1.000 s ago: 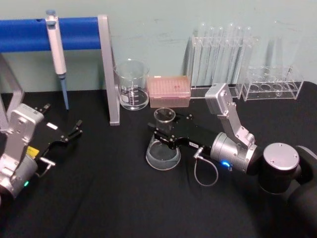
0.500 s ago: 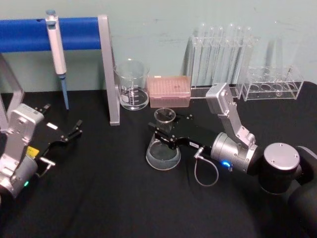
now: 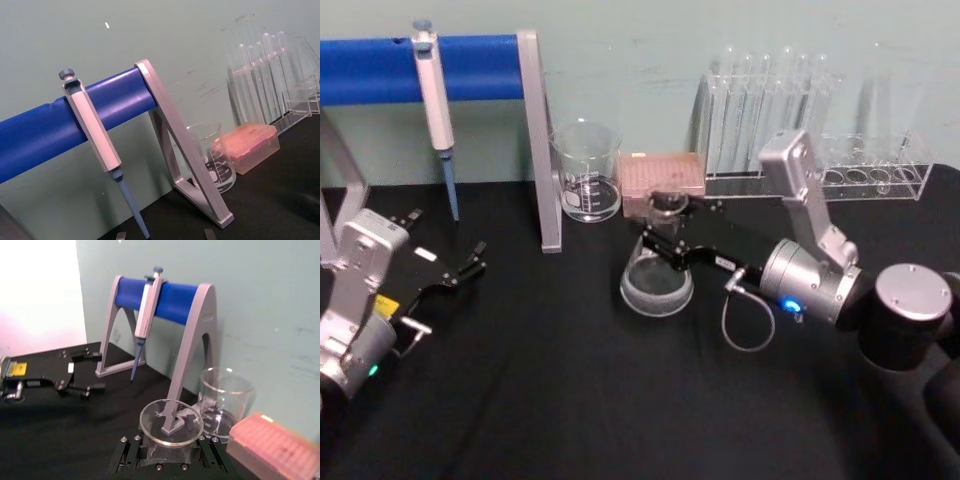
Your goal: Grasp the erlenmeyer flask with one hand, shake it three times, then place it back.
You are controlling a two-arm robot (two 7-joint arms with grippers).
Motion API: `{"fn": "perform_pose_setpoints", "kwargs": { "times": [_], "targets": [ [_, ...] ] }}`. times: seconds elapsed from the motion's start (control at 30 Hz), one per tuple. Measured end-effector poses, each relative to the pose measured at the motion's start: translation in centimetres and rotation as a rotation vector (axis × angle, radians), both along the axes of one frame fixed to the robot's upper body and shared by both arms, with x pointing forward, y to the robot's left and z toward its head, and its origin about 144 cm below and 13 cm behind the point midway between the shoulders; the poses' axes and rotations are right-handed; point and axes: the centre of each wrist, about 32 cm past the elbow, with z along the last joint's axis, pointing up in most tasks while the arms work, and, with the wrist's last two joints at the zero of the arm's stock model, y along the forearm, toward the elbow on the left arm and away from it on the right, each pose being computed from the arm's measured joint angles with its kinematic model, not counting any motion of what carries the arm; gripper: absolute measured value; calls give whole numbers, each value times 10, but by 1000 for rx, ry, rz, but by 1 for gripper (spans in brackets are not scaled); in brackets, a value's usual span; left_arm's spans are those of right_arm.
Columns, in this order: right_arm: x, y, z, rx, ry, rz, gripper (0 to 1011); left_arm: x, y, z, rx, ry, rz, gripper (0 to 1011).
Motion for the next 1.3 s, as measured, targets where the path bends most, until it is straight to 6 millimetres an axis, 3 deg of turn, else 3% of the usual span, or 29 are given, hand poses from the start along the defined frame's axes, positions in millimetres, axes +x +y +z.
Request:
{"fn": "perform_pose_setpoints", "kwargs": {
  "times": [0.6, 1.3],
  "targets": [
    [-11, -17, 54, 5, -40, -45, 449, 0, 0, 0, 0, 0, 0, 1001],
    [-20, -29, 71, 14, -77, -71, 449, 0, 0, 0, 0, 0, 0, 1001]
  ]
}}
